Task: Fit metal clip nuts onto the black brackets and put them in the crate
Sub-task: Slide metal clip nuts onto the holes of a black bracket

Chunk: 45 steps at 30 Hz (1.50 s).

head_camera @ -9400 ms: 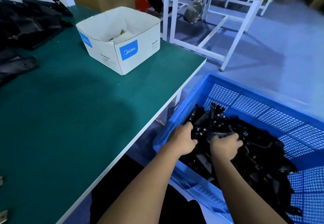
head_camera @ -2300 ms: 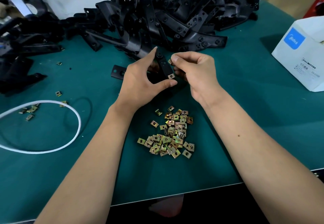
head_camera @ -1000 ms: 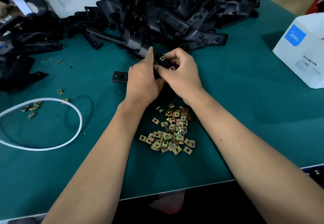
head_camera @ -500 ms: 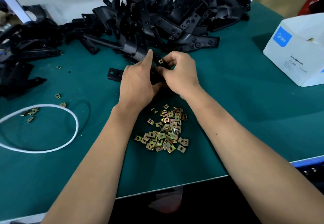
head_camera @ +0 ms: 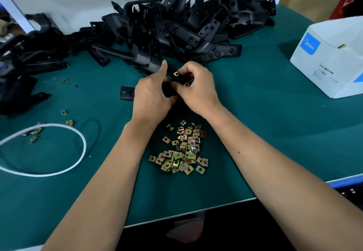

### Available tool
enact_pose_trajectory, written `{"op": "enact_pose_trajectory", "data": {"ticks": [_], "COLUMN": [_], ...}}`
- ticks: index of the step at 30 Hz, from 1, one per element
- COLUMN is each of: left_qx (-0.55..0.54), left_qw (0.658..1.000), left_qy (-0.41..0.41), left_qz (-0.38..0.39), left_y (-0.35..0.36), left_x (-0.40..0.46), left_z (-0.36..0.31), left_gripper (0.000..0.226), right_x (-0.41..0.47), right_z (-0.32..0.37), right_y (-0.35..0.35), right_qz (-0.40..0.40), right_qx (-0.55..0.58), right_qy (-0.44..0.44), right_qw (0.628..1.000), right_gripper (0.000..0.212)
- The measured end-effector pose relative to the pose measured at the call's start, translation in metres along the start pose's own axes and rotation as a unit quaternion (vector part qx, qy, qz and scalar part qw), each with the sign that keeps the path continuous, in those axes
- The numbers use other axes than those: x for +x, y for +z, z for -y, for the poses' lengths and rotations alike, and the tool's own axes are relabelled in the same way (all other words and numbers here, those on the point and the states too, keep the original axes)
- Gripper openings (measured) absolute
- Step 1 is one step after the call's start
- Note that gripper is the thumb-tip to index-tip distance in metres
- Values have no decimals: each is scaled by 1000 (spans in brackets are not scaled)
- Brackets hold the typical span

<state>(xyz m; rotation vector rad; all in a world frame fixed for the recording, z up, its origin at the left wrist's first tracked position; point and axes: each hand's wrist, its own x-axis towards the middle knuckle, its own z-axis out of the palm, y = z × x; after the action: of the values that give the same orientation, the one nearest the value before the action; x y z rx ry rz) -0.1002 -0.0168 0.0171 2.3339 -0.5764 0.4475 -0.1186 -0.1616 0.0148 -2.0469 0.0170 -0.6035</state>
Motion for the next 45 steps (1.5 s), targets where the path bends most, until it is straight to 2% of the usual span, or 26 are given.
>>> {"op": "enact_pose_trajectory", "data": {"ticks": [4,7,10,17,19,20,22,24,26,30,35,40,42,45], "left_qx": [-1,-7,12,57,101,128,201,274,293,277,204,173,139,83], "left_qw": [1000,999,999,996,986,974,926,885,878,881,893,932,950,964], "left_qy": [5,-18,-25,-34,-49,-55,-59,-44,-31,-24,-5,73,77,96], "left_qz": [17,31,18,56,122,181,314,373,377,383,401,309,270,234], "left_y": [1,3,3,-11,-24,-33,-51,-64,-75,-91,-80,-67,-64,-58], "left_x": [2,3,2,2,10,16,32,46,58,74,62,47,44,38], "left_z": [6,9,9,7,4,2,-4,-13,-20,-22,-11,1,7,13], "left_gripper": [94,93,93,97,90,84,75,71,73,116,116,113,111,110], "right_x": [0,-1,-1,-2,-1,0,2,3,3,1,0,1,0,0], "right_z": [-2,-3,-3,-2,-4,-5,-8,-10,-10,-8,-3,2,1,2], "right_y": [-1,-2,-1,1,1,1,0,-1,0,0,1,1,-1,-4], "right_qz": [14,46,36,30,-11,-31,-50,-54,-50,-29,6,71,81,90], "right_qx": [-2,2,4,48,91,113,157,178,171,144,102,53,74,135], "right_qy": [-8,27,52,75,90,104,143,163,158,146,133,97,92,101], "right_qw": [1000,999,998,996,992,988,976,969,971,978,986,991,990,982], "right_gripper": [27,44,55,37,27,27,34,36,37,34,31,41,45,36]}}
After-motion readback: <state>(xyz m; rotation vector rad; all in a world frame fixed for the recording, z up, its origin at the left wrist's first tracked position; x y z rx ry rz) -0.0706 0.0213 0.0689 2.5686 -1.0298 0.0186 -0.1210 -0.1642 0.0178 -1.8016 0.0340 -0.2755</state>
